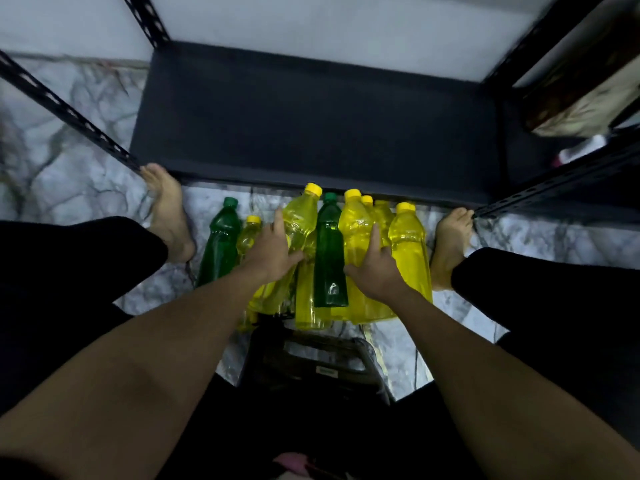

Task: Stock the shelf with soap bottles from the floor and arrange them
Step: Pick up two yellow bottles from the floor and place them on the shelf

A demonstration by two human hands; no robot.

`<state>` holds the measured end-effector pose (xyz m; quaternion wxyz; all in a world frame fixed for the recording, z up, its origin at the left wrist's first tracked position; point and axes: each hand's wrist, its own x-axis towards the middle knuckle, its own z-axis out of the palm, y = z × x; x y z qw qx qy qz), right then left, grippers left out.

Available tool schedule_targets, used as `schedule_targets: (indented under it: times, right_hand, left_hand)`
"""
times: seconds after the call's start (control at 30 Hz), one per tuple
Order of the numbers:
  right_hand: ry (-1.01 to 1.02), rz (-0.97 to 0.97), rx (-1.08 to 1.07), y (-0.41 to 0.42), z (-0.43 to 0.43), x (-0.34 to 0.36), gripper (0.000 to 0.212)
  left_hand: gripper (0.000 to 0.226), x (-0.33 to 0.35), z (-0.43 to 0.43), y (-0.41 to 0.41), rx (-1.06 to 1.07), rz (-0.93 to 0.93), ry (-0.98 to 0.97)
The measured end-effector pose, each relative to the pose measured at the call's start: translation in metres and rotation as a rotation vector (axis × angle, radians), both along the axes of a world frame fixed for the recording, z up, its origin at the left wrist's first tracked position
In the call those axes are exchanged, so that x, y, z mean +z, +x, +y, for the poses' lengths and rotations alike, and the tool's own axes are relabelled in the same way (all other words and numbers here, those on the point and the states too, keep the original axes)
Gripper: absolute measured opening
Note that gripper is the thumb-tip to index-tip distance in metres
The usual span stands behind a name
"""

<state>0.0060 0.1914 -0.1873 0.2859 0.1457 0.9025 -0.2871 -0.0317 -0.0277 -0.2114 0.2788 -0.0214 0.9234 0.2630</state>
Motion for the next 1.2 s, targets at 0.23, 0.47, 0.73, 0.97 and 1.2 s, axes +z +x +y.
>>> schedule_targets:
  times: [0.23, 0.47, 0.73, 0.97, 1.2]
  right_hand:
    - [-0.045, 0.254, 0.071, -0.009, 0.014, 0.074, 0.108]
    - [-0.148, 0.565, 0.059, -0.010, 0.023, 0.179, 0.113]
    - [-0.261, 0.995, 0.080, 0.003, 0.023, 0.299, 0.111]
    - [-0.314, 1.321, -0.003, -0.011, 0.020, 0.407, 0.110]
    - [-0.289, 1.544, -0.092, -0.062, 0.031, 0.475, 0.110]
  left_hand:
    - [0.104, 0.086, 0.000, -0.011, 0.074, 0.261, 0.158]
    - [0.103, 0.200, -0.002, -0.021, 0.070, 0.595, 0.333]
    - [0.100, 0.347, 0.001, -0.009, -0.041, 0.982, 0.484]
    - [0.098, 0.463, 0.022, -0.018, -0.088, 1.233, 0.549]
    - [0.096, 0.530, 0.043, -0.070, -0.114, 1.366, 0.595]
